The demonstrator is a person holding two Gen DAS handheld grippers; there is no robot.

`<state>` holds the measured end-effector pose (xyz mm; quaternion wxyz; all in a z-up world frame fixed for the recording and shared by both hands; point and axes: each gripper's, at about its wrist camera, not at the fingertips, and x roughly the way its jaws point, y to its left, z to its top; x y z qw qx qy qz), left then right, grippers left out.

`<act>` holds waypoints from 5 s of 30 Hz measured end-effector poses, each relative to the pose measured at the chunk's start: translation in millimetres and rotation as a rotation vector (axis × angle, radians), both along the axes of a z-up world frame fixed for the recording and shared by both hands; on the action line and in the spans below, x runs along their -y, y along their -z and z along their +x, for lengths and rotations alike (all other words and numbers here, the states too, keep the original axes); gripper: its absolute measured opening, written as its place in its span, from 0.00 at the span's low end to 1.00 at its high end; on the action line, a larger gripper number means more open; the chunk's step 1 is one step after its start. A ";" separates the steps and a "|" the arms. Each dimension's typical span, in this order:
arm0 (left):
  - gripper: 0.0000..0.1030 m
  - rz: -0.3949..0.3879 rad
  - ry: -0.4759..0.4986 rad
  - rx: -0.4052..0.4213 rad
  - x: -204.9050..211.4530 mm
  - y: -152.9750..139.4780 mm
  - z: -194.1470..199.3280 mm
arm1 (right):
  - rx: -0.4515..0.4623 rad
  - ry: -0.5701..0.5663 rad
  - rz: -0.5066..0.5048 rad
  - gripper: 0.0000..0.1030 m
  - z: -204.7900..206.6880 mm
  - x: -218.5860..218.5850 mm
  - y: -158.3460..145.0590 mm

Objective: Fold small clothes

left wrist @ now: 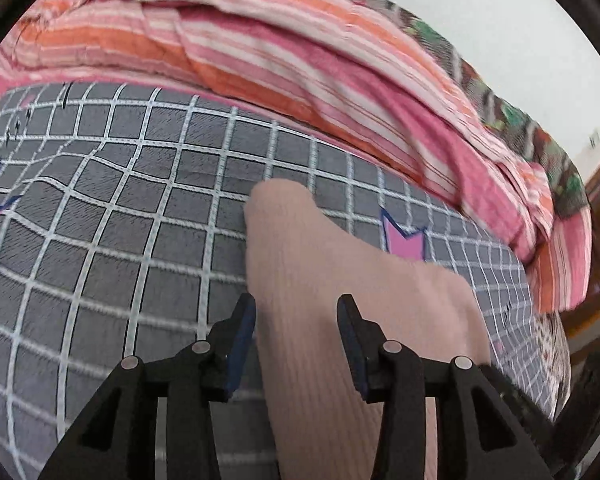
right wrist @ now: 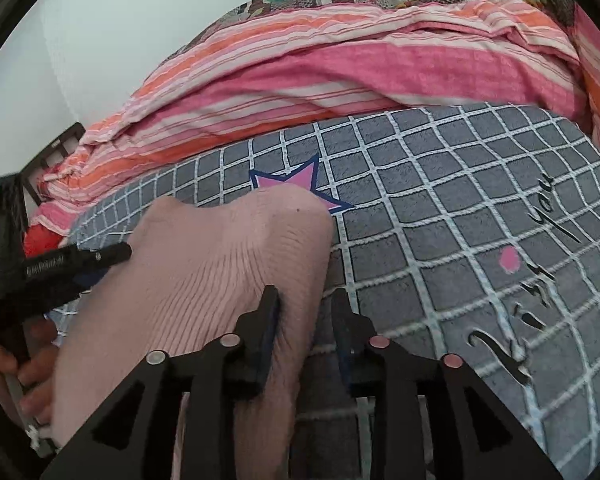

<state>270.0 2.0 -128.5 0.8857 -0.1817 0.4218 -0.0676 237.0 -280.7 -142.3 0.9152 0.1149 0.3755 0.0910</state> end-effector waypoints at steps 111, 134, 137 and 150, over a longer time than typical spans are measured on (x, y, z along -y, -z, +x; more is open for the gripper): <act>0.68 0.124 0.146 0.078 16.8 8.9 -42.8 | 0.019 -0.003 -0.083 0.10 11.6 -19.7 7.6; 0.73 0.096 0.126 0.169 13.4 29.9 -53.6 | 0.043 0.004 -0.105 0.10 13.2 -21.3 22.5; 0.73 0.101 0.122 0.176 14.2 29.9 -54.2 | 0.047 0.007 -0.111 0.10 12.9 -21.6 22.6; 0.74 0.098 0.117 0.183 13.1 29.4 -56.5 | 0.059 0.040 -0.133 0.20 10.0 -20.9 21.3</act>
